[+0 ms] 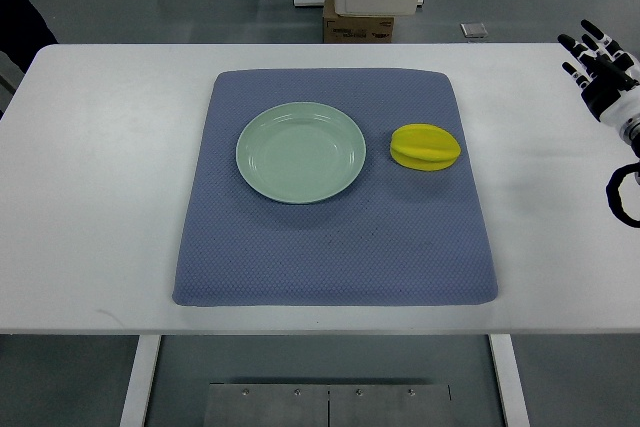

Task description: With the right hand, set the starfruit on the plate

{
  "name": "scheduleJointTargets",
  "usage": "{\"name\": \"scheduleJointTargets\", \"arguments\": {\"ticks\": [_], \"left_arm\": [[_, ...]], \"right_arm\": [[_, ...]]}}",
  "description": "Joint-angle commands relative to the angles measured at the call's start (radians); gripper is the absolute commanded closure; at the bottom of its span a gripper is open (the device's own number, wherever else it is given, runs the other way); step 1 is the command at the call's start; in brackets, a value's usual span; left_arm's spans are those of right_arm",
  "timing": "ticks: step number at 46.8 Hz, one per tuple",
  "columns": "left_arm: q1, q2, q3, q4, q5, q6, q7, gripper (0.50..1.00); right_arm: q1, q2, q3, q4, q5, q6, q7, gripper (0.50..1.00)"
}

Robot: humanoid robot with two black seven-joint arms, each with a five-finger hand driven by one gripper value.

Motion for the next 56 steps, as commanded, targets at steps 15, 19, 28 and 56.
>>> {"name": "scheduleJointTargets", "arguments": {"ticks": [15, 19, 28, 56], "left_arm": [[0.000, 0.000, 0.000, 0.000, 0.000, 0.000, 0.000, 0.500], [0.000, 0.000, 0.000, 0.000, 0.000, 0.000, 0.000, 0.500], [0.000, 0.000, 0.000, 0.000, 0.000, 0.000, 0.000, 0.500], [0.000, 0.000, 0.000, 0.000, 0.000, 0.000, 0.000, 0.500]], "right_arm": [[0.001, 0.016, -0.003, 0.027, -0.002, -0.001, 0.037, 0.500], [-0.005, 0.016, -0.011, 0.044, -0.009, -0.001, 0.058, 0.500], [-0.034, -0.001, -0.010, 0.179, -0.112, -0.027, 0.118, 0.500], [-0.088, -0.129, -0.108, 0.504, -0.491, -0.171, 0.152, 0.500]]}}
